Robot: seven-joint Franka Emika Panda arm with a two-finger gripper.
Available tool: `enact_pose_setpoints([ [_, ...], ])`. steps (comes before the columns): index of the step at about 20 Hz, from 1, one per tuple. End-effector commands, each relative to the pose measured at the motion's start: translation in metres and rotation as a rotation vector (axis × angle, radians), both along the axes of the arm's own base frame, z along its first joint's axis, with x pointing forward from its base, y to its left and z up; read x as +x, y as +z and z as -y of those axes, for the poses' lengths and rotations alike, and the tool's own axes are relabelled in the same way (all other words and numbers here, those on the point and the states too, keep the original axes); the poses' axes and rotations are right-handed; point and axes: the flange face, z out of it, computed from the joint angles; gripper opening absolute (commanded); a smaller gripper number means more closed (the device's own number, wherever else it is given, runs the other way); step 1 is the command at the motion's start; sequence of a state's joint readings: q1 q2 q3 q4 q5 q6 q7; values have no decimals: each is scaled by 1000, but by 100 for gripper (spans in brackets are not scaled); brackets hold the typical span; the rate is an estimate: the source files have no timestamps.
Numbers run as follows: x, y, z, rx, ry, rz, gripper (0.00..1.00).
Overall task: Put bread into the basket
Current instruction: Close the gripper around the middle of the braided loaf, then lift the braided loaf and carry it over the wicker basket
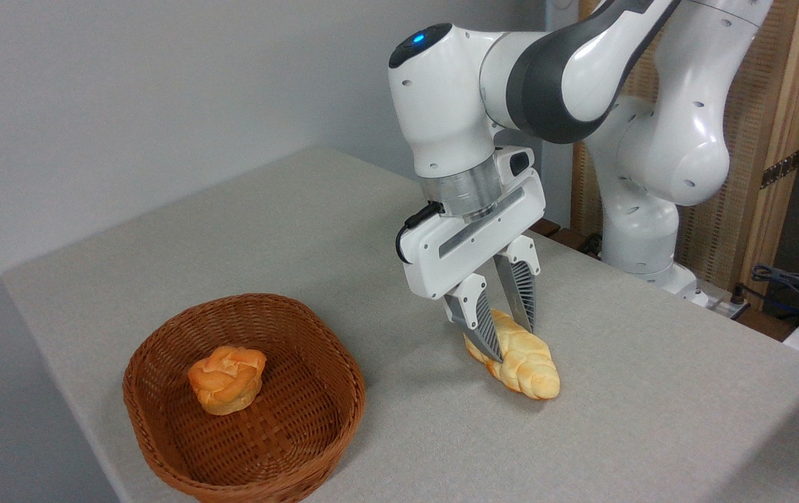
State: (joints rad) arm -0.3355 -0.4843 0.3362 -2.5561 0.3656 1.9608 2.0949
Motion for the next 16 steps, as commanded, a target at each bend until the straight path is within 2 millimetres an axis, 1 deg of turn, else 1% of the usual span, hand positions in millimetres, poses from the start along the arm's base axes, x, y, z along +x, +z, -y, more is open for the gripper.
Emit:
enact_pose_setpoints([
  [1,-4,1,-3,3,-20,4,43],
  [4,-1,4,-4,4,-14,8,43],
  [5,2,13,-2,15,-5,10,43],
  [7,10,38,9,44,-4,-4,43],
  [9,18,50,11,46,11,-19,43],
  [11,25,61,13,9,34,-9,43],
  [13,44,75,16,-38,68,7,43],
  [15,70,91,22,-88,137,4,43],
  [16,91,105,27,-119,215,26,43],
])
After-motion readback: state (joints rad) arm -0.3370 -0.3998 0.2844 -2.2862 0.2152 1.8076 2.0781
